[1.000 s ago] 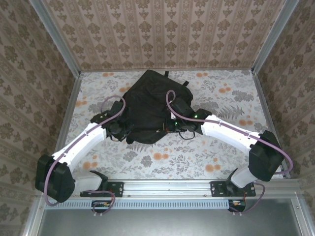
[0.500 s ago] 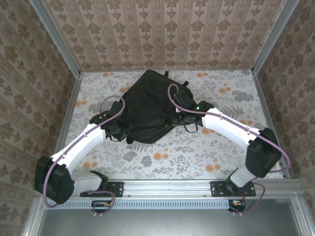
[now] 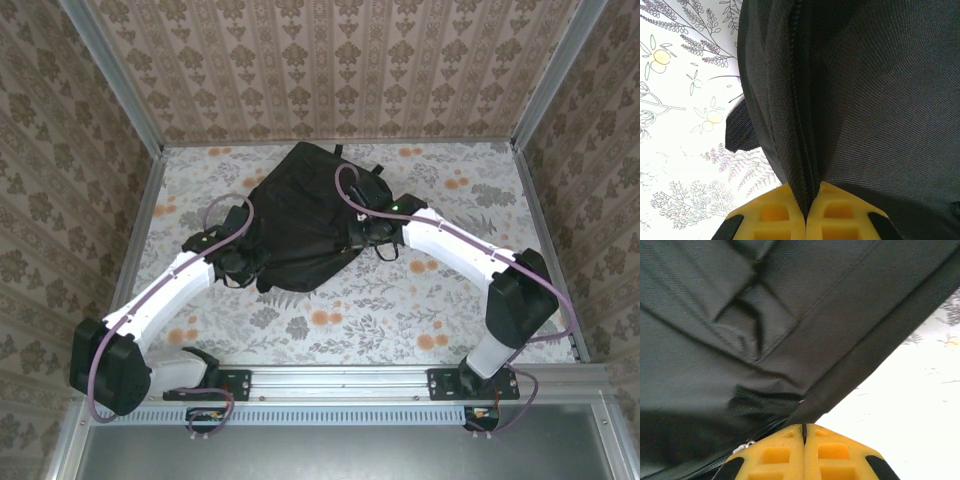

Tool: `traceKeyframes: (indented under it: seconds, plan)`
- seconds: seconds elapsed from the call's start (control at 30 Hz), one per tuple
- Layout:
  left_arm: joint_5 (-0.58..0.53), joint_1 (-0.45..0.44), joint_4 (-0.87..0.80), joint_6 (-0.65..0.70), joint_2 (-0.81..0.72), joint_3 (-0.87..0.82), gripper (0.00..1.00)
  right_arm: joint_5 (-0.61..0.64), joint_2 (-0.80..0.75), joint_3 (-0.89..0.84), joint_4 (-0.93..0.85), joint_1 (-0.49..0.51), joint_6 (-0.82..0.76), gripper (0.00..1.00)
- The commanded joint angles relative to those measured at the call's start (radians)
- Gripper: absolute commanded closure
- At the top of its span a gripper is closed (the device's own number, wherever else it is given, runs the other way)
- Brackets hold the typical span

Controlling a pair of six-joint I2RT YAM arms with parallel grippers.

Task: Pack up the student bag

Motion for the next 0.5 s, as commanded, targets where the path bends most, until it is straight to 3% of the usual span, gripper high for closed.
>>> traceKeyframes:
  seconds: [0.0,0.17,0.37,0.4,0.47]
  plan:
    - [-0.068,-0.001,-0.046,0.025,-0.02,-0.018,1.0,0.168,0.032,0.055,-0.071,-0.032,-0.026,1.0]
    - [-0.063,-0.012,-0.035,0.024,-0.014,-0.025,1.0,0.248,0.051,0.084,-0.095,-0.033,-0.015,1.0]
    - [-0.037,-0.061,0.025,0.019,-0.003,-0.035,1.0,0.126,-0.03,0.013,0.014,-0.031,-0.005,1.0]
    - [-0.024,-0.076,0.046,0.022,0.003,-0.037,1.0,0.096,-0.047,-0.004,0.037,-0.031,-0.005,0.96]
    - [-0.013,-0.106,0.07,0.019,0.012,-0.035,1.0,0.075,-0.077,-0.031,0.059,-0.032,0.008,0.7]
